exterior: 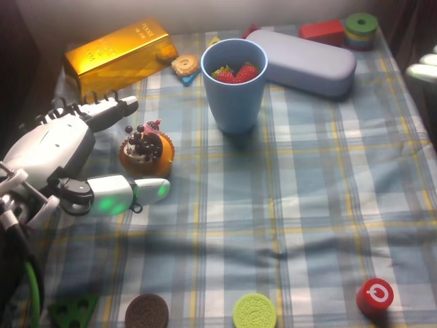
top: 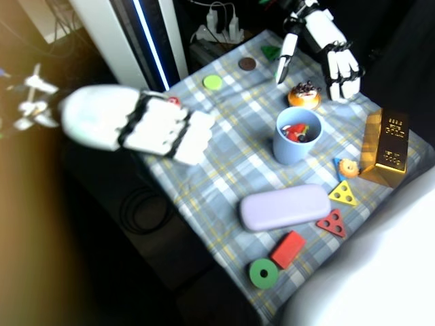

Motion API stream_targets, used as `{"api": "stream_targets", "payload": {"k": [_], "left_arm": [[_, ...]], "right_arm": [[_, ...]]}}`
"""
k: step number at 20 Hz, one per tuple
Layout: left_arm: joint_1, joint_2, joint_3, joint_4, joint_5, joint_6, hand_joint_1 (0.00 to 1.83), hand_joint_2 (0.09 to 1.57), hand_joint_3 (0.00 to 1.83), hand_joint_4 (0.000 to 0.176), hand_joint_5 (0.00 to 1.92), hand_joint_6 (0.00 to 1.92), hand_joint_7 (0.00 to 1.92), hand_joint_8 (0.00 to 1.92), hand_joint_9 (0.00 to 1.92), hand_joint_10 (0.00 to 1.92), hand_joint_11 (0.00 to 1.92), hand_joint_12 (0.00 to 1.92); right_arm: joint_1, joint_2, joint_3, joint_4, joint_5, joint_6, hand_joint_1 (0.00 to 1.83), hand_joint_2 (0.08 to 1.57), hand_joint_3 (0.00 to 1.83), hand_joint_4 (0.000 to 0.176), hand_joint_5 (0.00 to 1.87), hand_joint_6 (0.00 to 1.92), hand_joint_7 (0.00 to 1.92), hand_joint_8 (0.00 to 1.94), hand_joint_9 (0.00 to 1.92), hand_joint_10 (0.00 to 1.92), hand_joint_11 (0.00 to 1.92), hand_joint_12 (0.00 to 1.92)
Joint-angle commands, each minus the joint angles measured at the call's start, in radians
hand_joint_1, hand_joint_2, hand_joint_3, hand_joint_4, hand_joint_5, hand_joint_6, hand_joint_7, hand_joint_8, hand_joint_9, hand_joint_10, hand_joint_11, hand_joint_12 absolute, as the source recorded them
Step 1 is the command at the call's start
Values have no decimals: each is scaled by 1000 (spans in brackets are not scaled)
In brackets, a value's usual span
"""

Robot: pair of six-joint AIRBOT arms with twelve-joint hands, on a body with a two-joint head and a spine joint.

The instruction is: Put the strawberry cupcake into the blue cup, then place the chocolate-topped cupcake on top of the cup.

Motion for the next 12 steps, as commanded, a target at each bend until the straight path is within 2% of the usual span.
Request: {"api": "stream_targets", "payload": {"k": [1, 2, 3, 5, 8, 9, 10, 12], "left_arm": [[-13, -9, 10, 48, -84, -5, 724, 795, 5, 84, 386, 10, 259, 0, 263, 0, 34, 464], [-16, -14, 19, 45, -76, -5, 697, 805, 8, 75, 417, 19, 268, 4, 275, 5, 62, 479], [-21, -19, 26, 42, -70, -6, 672, 811, 8, 76, 440, 23, 281, 7, 285, 7, 67, 482], [-57, -40, 50, 44, -37, -6, 745, 816, 6, 72, 464, 24, 270, 1, 267, 4, 41, 477], [-71, -55, 69, 44, -22, -6, 799, 837, 2, 95, 522, 12, 287, 2, 266, 0, 34, 475], [-71, -55, 68, 45, -25, -6, 863, 846, 1, 113, 650, 9, 341, 2, 310, 4, 70, 483], [-71, -56, 71, 45, -30, -6, 869, 846, 0, 142, 693, 19, 349, 3, 302, 0, 75, 483], [-71, -55, 72, 43, -30, -6, 888, 845, 0, 148, 723, 25, 351, 3, 301, 0, 62, 477]], "right_arm": [[-27, 15, -9, 55, 210, 0, 415, 861, 3, 0, 186, 0, 235, 0, 177, 0, 0, 524], [-110, 24, -23, 106, 272, 0, 399, 838, 0, 0, 199, 3, 255, 5, 199, 7, 0, 605], [-191, 33, -36, 151, 326, 0, 374, 830, 0, 0, 184, 0, 252, 2, 195, 3, 0, 592], [-292, 54, -71, 211, 413, 0, 358, 849, 2, 0, 195, 3, 279, 7, 220, 8, 0, 664], [-346, 55, -85, 239, 448, 0, 366, 839, 0, 0, 203, 2, 252, 1, 207, 4, 0, 680], [-345, 54, -85, 239, 448, 0, 393, 841, 0, 0, 227, 5, 277, 6, 232, 9, 0, 755], [-345, 54, -85, 239, 449, 3, 366, 847, 2, 0, 222, 1, 276, 4, 237, 10, 0, 772], [-345, 53, -85, 239, 449, 3, 371, 850, 3, 0, 219, 0, 263, 0, 227, 5, 0, 773]]}}
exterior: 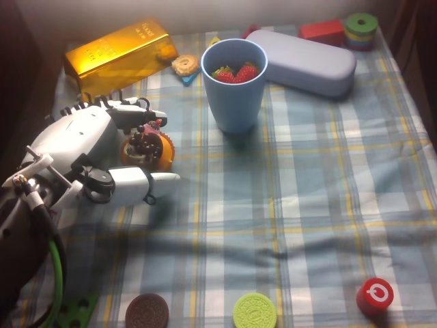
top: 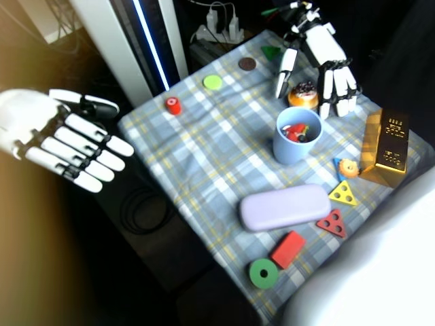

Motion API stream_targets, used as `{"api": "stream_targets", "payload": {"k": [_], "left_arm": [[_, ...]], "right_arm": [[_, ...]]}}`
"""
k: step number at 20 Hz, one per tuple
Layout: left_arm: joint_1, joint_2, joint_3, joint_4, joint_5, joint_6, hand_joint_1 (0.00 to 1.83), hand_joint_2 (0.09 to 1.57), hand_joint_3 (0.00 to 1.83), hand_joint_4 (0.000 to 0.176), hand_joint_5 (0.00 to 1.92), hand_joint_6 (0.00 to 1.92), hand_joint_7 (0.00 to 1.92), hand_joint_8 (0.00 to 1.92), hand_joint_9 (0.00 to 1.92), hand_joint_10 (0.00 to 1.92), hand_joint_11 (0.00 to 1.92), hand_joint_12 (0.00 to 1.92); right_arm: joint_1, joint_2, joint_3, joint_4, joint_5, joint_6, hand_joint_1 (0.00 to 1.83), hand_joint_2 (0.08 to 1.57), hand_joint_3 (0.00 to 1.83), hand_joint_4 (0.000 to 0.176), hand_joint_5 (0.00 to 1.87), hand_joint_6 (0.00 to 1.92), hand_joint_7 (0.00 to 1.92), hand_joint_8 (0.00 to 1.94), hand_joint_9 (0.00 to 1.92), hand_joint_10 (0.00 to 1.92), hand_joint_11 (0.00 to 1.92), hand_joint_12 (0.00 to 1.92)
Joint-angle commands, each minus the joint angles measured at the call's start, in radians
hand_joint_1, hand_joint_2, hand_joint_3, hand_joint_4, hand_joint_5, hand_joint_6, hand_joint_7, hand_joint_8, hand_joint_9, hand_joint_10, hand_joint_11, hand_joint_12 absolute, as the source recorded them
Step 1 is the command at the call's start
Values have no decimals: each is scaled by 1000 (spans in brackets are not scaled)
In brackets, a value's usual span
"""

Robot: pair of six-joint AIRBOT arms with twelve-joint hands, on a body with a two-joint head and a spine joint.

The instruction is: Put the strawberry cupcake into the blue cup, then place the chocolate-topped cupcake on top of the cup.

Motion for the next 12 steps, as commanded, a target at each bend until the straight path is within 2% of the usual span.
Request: {"api": "stream_targets", "payload": {"k": [1, 2, 3, 5, 6, 8, 9, 10, 11, 12], "left_arm": [[-7, 3, 5, 43, -109, -5, 934, 842, 0, 134, 773, 11, 372, 2, 315, 2, 51, 449], [-7, 7, 6, 41, -108, -4, 951, 837, 0, 133, 777, 5, 374, 0, 327, 5, 60, 444], [-7, 8, 9, 39, -106, -4, 988, 833, 0, 106, 759, 0, 352, 0, 312, 0, 60, 431], [-7, 10, 14, 36, -97, -4, 981, 845, 2, 107, 747, 1, 340, 1, 298, 1, 86, 375], [-7, 10, 18, 35, -93, -4, 970, 865, 10, 100, 757, 5, 335, 0, 281, 0, 73, 364], [-8, 10, 20, 34, -93, -4, 1004, 879, 1, 104, 815, 1, 354, 0, 296, 0, 88, 327], [-13, 10, 20, 34, -94, -4, 1061, 906, 2, 83, 950, 8, 388, 3, 301, 0, 126, 176], [-16, 12, 18, 37, -97, -4, 1061, 906, 2, 83, 950, 8, 388, 3, 301, 0, 126, 176], [-24, 20, 12, 48, -105, -4, 1080, 1016, 1, 172, 1178, 590, 437, 0, 330, 0, 189, 93], [-32, 27, 5, 57, -111, -3, 1069, 1037, 4, 175, 1133, 705, 437, 0, 342, 0, 187, 76]], "right_arm": [[5, 2, -1, 25, 129, 3, 392, 848, 1, 0, 226, 1, 268, 1, 225, 2, 0, 704], [5, 1, -1, 24, 129, 8, 383, 839, 0, 0, 227, 1, 278, 5, 235, 6, 0, 692], [4, 0, -1, 24, 129, 10, 374, 831, 0, 0, 229, 2, 301, 6, 265, 11, 0, 773], [3, -2, -1, 24, 129, 10, 378, 824, 0, 0, 238, 1, 319, 4, 276, 7, 0, 780], [3, -3, -1, 23, 129, 10, 391, 838, 5, 0, 240, 2, 314, 1, 272, 4, 0, 777], [1, -4, -1, 23, 129, 11, 398, 838, 3, 0, 241, 1, 304, 0, 259, 2, 0, 758], [-1, -4, -1, 23, 128, 12, 428, 848, 3, 0, 242, 1, 268, 1, 214, 2, 0, 690], [-2, -4, -1, 23, 127, 13, 428, 848, 3, 0, 242, 1, 268, 1, 214, 2, 0, 690], [-4, -5, -1, 24, 126, 15, 458, 859, 6, 0, 239, 0, 274, 4, 214, 4, 0, 611], [-5, -6, -1, 24, 125, 16, 459, 859, 5, 0, 243, 2, 282, 7, 218, 6, 0, 607]]}}
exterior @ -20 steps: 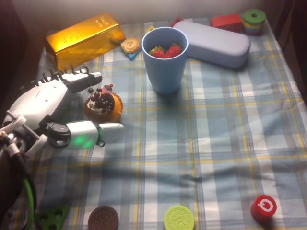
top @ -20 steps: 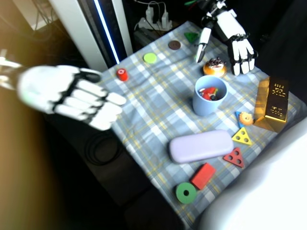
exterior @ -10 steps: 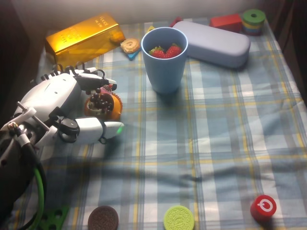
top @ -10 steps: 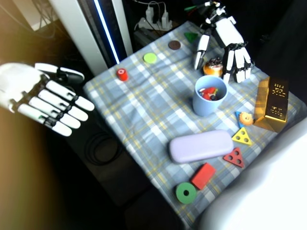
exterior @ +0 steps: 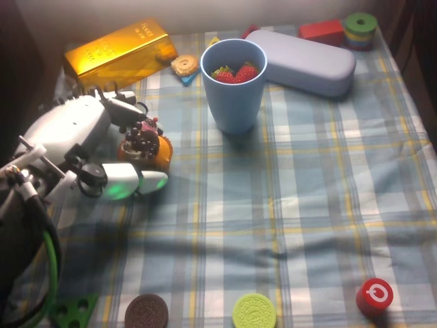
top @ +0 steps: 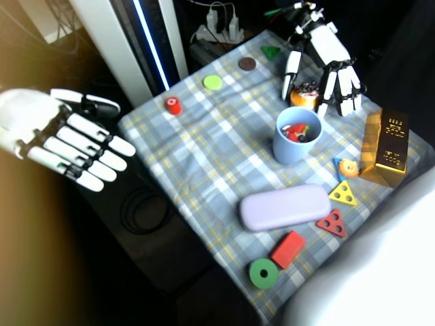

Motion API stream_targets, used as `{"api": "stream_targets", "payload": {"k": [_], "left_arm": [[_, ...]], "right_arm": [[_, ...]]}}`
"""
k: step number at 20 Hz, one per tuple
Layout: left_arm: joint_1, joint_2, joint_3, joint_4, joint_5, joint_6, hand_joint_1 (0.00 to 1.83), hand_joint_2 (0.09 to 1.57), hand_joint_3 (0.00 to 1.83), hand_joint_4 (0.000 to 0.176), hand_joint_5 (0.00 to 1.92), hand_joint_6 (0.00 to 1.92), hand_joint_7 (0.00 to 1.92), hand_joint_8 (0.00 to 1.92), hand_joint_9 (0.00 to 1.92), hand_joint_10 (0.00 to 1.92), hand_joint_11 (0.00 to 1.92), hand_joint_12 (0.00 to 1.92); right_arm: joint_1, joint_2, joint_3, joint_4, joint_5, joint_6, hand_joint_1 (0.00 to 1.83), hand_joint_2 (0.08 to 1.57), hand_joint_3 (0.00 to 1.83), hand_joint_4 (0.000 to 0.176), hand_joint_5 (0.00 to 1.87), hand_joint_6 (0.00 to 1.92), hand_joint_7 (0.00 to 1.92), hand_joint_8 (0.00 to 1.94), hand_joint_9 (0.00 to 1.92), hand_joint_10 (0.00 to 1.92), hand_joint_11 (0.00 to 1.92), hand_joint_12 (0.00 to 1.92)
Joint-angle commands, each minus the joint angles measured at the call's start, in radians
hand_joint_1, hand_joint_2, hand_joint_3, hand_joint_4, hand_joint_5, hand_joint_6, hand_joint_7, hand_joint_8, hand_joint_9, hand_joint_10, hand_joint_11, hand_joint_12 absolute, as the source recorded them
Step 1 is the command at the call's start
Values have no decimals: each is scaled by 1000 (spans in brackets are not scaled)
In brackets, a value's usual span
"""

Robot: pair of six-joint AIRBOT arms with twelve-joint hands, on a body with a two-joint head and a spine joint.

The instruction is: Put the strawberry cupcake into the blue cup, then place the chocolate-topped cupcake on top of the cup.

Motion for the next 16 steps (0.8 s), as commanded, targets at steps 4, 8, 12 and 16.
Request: {"api": "stream_targets", "payload": {"k": [4, 8, 12, 16], "left_arm": [[-40, 36, -21, 84, -141, -3, 1069, 1041, 0, 176, 1133, 715, 460, 0, 355, 0, 167, 49], [-64, 76, -57, 128, -168, -2, 1069, 1040, 0, 176, 1136, 712, 479, 8, 364, 10, 234, 82], [-127, 107, -79, 195, -171, 9, 1067, 1039, 1, 176, 1129, 721, 484, 0, 342, 0, 171, 74], [-206, 119, -78, 246, -152, 65, 1020, 1104, 1, 176, 980, 968, 368, 0, 232, 0, 99, 71]], "right_arm": [[2, -3, -2, 26, 118, 15, 444, 858, 0, 0, 225, 2, 302, 1, 230, 2, 0, 591], [1, -3, -2, 27, 112, 18, 420, 864, 5, 0, 189, 0, 282, 0, 246, 3, 0, 631], [-5, -4, -3, 31, 109, 19, 421, 862, 0, 0, 195, 1, 282, 2, 252, 6, 0, 729], [-10, -8, -3, 33, 97, 24, 445, 865, 0, 0, 202, 1, 283, 1, 239, 0, 0, 746]]}}
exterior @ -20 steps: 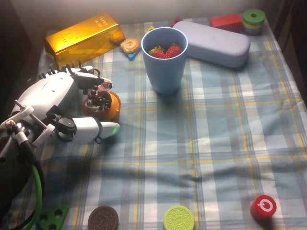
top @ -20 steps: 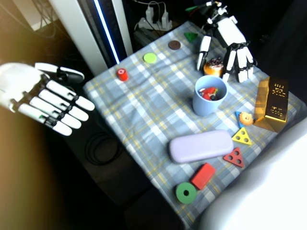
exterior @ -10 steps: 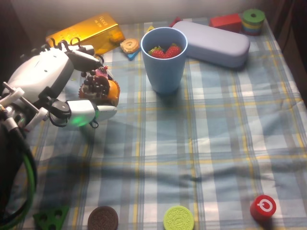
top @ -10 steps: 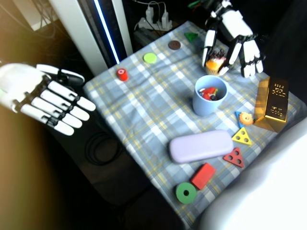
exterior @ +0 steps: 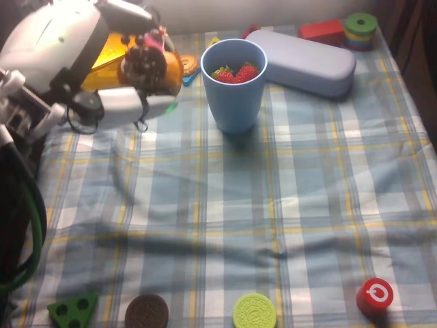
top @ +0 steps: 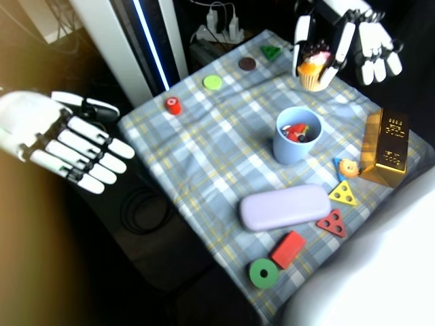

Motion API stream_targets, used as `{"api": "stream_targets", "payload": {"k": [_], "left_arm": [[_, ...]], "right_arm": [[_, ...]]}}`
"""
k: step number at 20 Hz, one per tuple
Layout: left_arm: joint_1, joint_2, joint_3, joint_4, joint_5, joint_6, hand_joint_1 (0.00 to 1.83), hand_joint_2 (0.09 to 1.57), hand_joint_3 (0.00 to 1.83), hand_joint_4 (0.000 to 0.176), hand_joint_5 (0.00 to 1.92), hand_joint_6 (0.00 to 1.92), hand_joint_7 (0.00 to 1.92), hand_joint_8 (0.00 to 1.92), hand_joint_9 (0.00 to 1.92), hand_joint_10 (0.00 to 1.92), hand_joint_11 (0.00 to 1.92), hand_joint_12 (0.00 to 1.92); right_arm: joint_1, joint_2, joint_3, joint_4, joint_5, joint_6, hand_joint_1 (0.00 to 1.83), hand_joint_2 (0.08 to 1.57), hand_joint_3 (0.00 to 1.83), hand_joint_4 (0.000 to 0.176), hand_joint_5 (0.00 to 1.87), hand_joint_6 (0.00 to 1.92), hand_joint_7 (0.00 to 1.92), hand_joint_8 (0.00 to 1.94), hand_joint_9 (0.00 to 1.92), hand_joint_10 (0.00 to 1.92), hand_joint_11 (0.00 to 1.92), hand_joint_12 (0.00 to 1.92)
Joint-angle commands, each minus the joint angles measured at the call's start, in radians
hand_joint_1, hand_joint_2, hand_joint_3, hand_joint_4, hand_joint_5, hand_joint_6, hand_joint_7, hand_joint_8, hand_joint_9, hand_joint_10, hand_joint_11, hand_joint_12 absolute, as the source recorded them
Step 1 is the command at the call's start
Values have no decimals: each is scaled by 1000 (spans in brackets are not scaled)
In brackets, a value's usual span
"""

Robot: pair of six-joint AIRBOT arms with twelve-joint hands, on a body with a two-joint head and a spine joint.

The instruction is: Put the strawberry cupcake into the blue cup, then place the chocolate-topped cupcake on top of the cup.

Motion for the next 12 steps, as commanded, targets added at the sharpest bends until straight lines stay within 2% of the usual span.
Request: {"api": "stream_targets", "payload": {"k": [1, 2, 3, 4, 5, 6, 8, 9, 10, 12], "left_arm": [[-29, -1, 15, 51, -93, 3, 1011, 1116, 2, 176, 954, 1011, 353, 0, 206, 0, 76, 76], [-44, -8, 22, 60, -86, 3, 1027, 1115, 0, 160, 978, 971, 359, 0, 216, 0, 25, 310], [-68, -23, 36, 75, -71, 3, 1035, 1111, 0, 139, 976, 979, 334, 0, 193, 0, 4, 336], [-80, -31, 43, 88, -61, 3, 1050, 1106, 0, 112, 983, 969, 315, 0, 169, 2, 0, 178], [-102, -45, 53, 104, -50, 3, 1056, 1105, 0, 99, 986, 966, 311, 0, 163, 2, 0, 119], [-117, -59, 63, 113, -39, 3, 1065, 1089, 1, 109, 1019, 912, 343, 2, 185, 3, 0, 177], [-140, -83, 85, 119, -21, 3, 1073, 1044, 6, 169, 1109, 760, 409, 4, 311, 6, 4, 648], [-148, -95, 96, 120, -14, 3, 1078, 1033, 0, 175, 1144, 699, 422, 2, 329, 4, 0, 693], [-154, -104, 103, 120, -10, 3, 1078, 1030, 0, 176, 1151, 686, 426, 2, 329, 2, 0, 702], [-168, -130, 126, 117, 7, 3, 1077, 1028, 0, 176, 1156, 675, 424, 0, 308, 5, 0, 596]], "right_arm": [[-3, -4, -1, 29, 116, 9, 447, 856, 0, 0, 204, 1, 288, 1, 245, 2, 0, 772], [-3, -5, -1, 30, 116, 9, 460, 838, 0, 0, 184, 0, 261, 4, 195, 9, 0, 638], [-5, -6, -1, 31, 116, 9, 465, 838, 0, 0, 190, 1, 276, 5, 201, 12, 0, 694], [-6, -7, -1, 31, 116, 10, 460, 843, 0, 0, 198, 1, 296, 6, 233, 19, 0, 855], [-9, -7, -1, 31, 116, 10, 458, 845, 0, 0, 200, 1, 302, 4, 242, 16, 0, 927], [-11, -9, -1, 32, 116, 10, 475, 857, 5, 0, 196, 0, 298, 1, 237, 12, 0, 945], [-12, -11, -2, 33, 116, 11, 511, 874, 1, 0, 192, 0, 272, 7, 198, 7, 0, 547], [-12, -13, -2, 33, 116, 11, 524, 873, 0, 0, 188, 0, 273, 4, 202, 6, 0, 529], [-12, -14, -2, 33, 116, 11, 524, 874, 0, 0, 190, 0, 276, 3, 215, 8, 0, 629], [-12, -18, -2, 34, 117, 13, 519, 871, 0, 0, 186, 0, 239, 9, 206, 1, 0, 789]]}}
